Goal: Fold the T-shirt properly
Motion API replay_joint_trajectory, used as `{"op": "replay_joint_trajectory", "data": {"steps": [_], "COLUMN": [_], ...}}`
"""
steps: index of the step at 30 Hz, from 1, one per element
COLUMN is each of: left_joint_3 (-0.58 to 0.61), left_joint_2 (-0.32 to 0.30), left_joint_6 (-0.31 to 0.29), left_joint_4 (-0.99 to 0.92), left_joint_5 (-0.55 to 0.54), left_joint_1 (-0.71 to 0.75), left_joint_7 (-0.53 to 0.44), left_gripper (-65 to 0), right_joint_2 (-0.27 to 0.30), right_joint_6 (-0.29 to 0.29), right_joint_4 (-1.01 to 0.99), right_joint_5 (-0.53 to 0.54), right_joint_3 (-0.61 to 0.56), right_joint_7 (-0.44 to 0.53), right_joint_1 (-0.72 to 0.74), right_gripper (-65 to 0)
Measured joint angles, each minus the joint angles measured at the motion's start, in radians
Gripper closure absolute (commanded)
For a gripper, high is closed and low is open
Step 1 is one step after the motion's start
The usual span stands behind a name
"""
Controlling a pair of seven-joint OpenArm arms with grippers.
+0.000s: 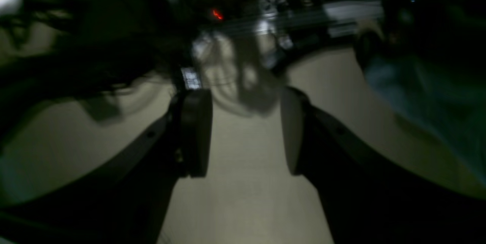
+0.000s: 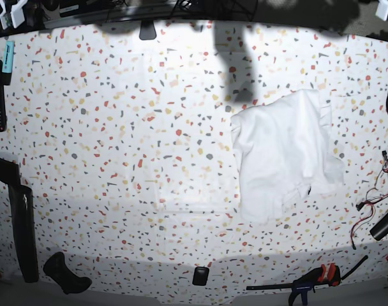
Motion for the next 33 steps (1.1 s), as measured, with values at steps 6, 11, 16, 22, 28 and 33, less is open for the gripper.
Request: {"op": "replay_joint_trajectory", "data": {"steps": [6,11,16,22,28,33], "left_joint_3": [0.117,0.251,0.307,0.307,0.306,0.306], "left_joint_2": [0.022,0.016,0.054,0.096,0.094,0.096], "left_joint_6": [-0.005,0.001,-0.001,0.184,0.206,0.206], "left_joint_4": [-0.498,-0.719,-0.8,-0.911,-1.041,-1.101], "left_joint_5": [0.103,0.267,0.288,0.385,0.542,0.559], "left_joint_1": [-0.238,-0.339,-0.386,-0.378,-0.432,-0.468], "left_joint_7": [-0.241,-0.56,-0.776,-0.912,-0.938,-0.921], "left_gripper": [-30.5,-30.5,-30.5,-30.5,-30.5,-30.5], "right_joint_2": [0.121,0.258,0.372,0.384,0.313,0.24], "right_joint_6": [0.001,-0.029,-0.034,-0.034,-0.047,-0.082], "right_joint_4": [-0.403,-0.654,-0.936,-1.244,-1.334,-1.332], "right_joint_5": [-0.121,-0.176,-0.202,-0.201,-0.204,-0.339], "right_joint_3": [-0.161,-0.364,-0.666,-0.953,-1.118,-1.191], "right_joint_7": [0.039,0.095,0.119,0.245,0.324,0.571], "right_joint_1": [0.077,0.135,0.228,0.385,0.533,0.617], "right_gripper": [-28.8,-28.8,-28.8,-28.8,-28.8,-28.8]}}
